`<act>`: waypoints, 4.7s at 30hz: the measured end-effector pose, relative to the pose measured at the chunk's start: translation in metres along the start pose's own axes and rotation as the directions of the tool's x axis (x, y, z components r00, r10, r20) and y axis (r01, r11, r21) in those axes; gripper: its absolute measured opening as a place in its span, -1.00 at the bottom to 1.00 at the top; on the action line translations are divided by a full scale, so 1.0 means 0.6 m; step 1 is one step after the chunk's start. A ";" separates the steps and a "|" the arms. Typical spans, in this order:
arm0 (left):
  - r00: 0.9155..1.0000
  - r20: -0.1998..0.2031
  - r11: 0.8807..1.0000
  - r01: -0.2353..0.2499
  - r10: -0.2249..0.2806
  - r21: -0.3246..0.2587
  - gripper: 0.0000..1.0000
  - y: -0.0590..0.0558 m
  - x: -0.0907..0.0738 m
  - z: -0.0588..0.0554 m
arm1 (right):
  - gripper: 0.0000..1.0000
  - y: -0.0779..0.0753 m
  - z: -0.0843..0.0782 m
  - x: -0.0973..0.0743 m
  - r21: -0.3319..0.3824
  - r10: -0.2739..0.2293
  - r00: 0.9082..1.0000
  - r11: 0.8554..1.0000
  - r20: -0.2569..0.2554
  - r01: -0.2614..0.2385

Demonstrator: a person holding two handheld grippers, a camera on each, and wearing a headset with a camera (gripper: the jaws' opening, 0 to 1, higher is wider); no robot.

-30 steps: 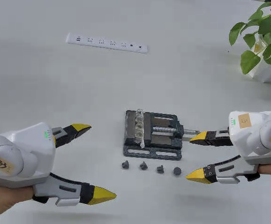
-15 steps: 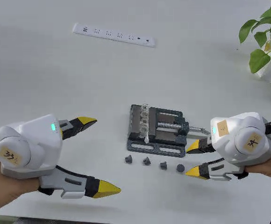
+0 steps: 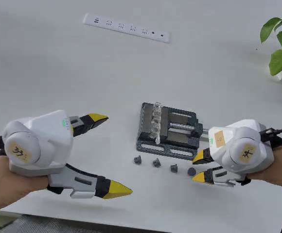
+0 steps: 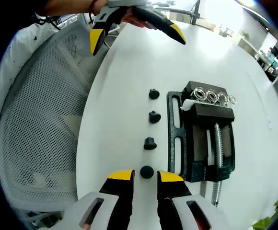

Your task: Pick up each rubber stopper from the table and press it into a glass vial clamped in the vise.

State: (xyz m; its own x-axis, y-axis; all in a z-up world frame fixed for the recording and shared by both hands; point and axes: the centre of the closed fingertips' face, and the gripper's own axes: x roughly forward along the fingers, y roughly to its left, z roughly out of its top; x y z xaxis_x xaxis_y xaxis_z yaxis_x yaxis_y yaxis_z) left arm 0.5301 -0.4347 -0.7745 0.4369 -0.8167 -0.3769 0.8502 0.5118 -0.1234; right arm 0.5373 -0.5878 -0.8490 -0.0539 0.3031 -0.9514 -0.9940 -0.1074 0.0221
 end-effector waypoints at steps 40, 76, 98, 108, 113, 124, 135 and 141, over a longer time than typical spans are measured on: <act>1.000 0.011 1.000 0.001 -0.001 -0.010 0.97 -0.008 0.001 0.007 | -0.85 -0.004 -0.002 0.002 -0.021 0.001 0.999 1.000 -0.034 -0.001; 1.000 0.024 1.000 -0.002 0.001 0.013 0.97 0.015 -0.008 0.001 | -0.87 -0.174 0.177 -0.116 -0.026 -0.075 0.991 0.997 0.110 0.078; 0.998 0.057 1.000 -0.013 0.014 -0.013 0.97 0.028 -0.005 0.007 | -0.87 -0.225 0.187 -0.064 -0.034 -0.050 0.996 0.998 0.072 0.053; 0.998 0.066 1.000 -0.019 0.020 -0.023 0.97 0.033 -0.007 0.006 | -0.87 -0.226 0.188 -0.052 -0.034 -0.040 0.997 0.999 0.062 0.042; 0.998 0.066 0.999 -0.020 0.021 -0.027 0.97 0.034 -0.008 0.004 | -0.87 -0.226 0.187 -0.047 -0.035 -0.032 0.998 0.999 0.057 0.034; 0.998 0.067 0.999 -0.020 0.023 -0.033 0.96 0.036 -0.007 0.002 | -0.87 -0.231 0.180 -0.039 -0.032 -0.028 0.998 0.999 0.050 0.029; 0.997 0.068 0.999 -0.021 0.023 -0.039 0.96 0.037 -0.007 0.000 | -0.88 -0.231 0.180 -0.037 -0.036 -0.026 0.999 0.999 0.045 0.028; 0.997 0.071 0.999 -0.020 0.022 -0.041 0.96 0.037 -0.005 0.001 | -0.89 -0.231 0.180 -0.037 -0.032 -0.027 0.999 0.999 0.043 0.029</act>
State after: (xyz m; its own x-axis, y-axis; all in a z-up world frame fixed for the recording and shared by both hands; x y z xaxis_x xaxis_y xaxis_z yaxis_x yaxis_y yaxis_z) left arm 0.5476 -0.4211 -0.7755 0.4757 -0.8219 -0.3133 0.8288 0.5381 -0.1531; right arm 0.6658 -0.4773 -0.7981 -0.0309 0.3468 -0.9374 -0.9915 -0.1290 -0.0150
